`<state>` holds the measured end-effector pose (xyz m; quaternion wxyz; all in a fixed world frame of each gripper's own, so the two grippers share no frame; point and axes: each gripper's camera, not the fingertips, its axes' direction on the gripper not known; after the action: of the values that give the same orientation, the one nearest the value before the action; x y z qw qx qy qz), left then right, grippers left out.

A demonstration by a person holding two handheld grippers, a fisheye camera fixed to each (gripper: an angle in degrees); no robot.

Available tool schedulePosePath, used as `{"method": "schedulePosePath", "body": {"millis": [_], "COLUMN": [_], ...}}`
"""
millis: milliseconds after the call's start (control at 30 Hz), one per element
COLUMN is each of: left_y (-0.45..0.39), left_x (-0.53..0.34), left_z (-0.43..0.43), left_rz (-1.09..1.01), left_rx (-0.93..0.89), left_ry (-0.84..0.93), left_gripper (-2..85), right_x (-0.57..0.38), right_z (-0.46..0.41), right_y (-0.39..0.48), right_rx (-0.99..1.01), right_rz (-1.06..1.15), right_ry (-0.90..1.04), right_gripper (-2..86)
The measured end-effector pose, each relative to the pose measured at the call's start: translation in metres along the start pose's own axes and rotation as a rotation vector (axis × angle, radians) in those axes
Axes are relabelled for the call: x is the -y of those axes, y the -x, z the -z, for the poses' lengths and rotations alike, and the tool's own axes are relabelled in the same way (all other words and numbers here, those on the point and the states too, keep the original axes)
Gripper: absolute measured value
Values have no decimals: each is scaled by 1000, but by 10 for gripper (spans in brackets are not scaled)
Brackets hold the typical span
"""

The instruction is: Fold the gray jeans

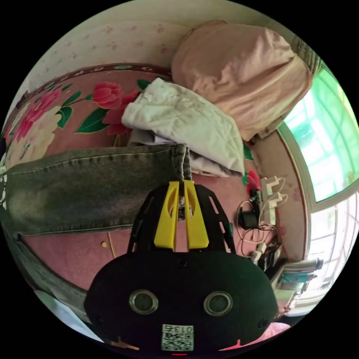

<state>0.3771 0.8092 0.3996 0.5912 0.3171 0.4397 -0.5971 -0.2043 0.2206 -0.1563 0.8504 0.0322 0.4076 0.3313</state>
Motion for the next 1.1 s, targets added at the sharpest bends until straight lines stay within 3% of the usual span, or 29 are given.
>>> {"method": "schedulePosePath", "body": {"millis": [100,167,233,400,533,667,867,933,967,1033,1100], "left_y": [7,21,34,73,90,107,117,118,119,121,123], "left_x": [12,15,13,-25,-116,-224,-300,-303,-302,-298,-293], "left_z": [-48,-104,-108,-43,-9,2,-26,-44,-53,-61,-61], "left_rz": [13,64,98,88,109,343,583,624,628,634,617], "left_rx": [-44,-51,-93,-47,-62,-211,-350,-418,-478,-549,-528], "left_ry": [48,219,241,144,220,245,247,255,241,215,221], "left_gripper": [46,59,66,111,178,213,255,233,156,90,67], "right_x": [-17,-29,-43,-89,-172,-284,-410,-433,-444,-456,-466], "right_z": [-16,-65,-73,9,62,81,85,81,77,75,73], "right_y": [-22,-35,-47,-60,-37,-13,19,21,17,6,-10], "right_rx": [-65,38,33,-43,46,153,215,193,197,196,191], "right_rz": [-95,-150,-207,-149,-89,-218,-287,-296,-320,-374,-444], "right_ry": [37,243,323,123,107,207,407,448,465,470,455], "right_gripper": [26,30,34,68,71,79,98,113,120,128,134]}}
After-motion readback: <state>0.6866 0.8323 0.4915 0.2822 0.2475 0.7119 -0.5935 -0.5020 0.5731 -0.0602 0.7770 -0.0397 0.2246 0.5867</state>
